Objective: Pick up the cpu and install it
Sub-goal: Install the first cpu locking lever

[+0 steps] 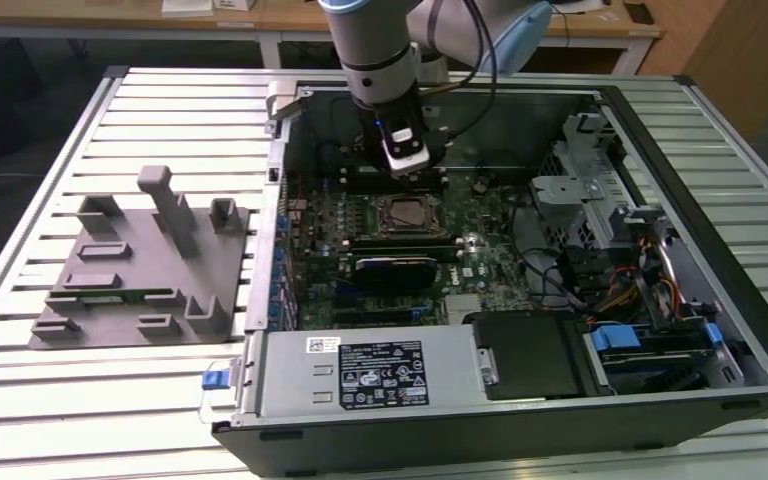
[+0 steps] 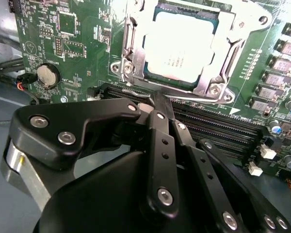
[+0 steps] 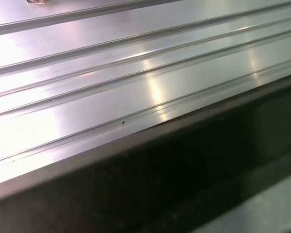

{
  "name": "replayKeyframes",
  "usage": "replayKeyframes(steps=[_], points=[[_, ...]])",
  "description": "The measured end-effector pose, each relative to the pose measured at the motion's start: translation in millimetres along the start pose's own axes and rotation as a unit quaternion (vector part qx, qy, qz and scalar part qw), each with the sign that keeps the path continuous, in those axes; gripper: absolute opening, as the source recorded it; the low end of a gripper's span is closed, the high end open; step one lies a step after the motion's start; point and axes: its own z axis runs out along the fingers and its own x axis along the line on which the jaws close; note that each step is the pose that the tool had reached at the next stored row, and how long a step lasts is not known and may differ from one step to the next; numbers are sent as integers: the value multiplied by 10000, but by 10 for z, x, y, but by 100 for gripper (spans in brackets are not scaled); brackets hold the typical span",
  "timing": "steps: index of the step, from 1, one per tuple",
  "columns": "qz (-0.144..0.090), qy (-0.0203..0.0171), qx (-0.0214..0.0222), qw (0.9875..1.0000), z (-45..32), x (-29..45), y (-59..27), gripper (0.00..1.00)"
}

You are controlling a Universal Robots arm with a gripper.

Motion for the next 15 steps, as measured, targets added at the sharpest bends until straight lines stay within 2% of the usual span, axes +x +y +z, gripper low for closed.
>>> replayKeyframes(steps=[6, 15], points=[[-1, -4, 0, 10000, 11, 5, 0, 11], [-3, -29, -8, 10000, 34, 30, -9, 11]])
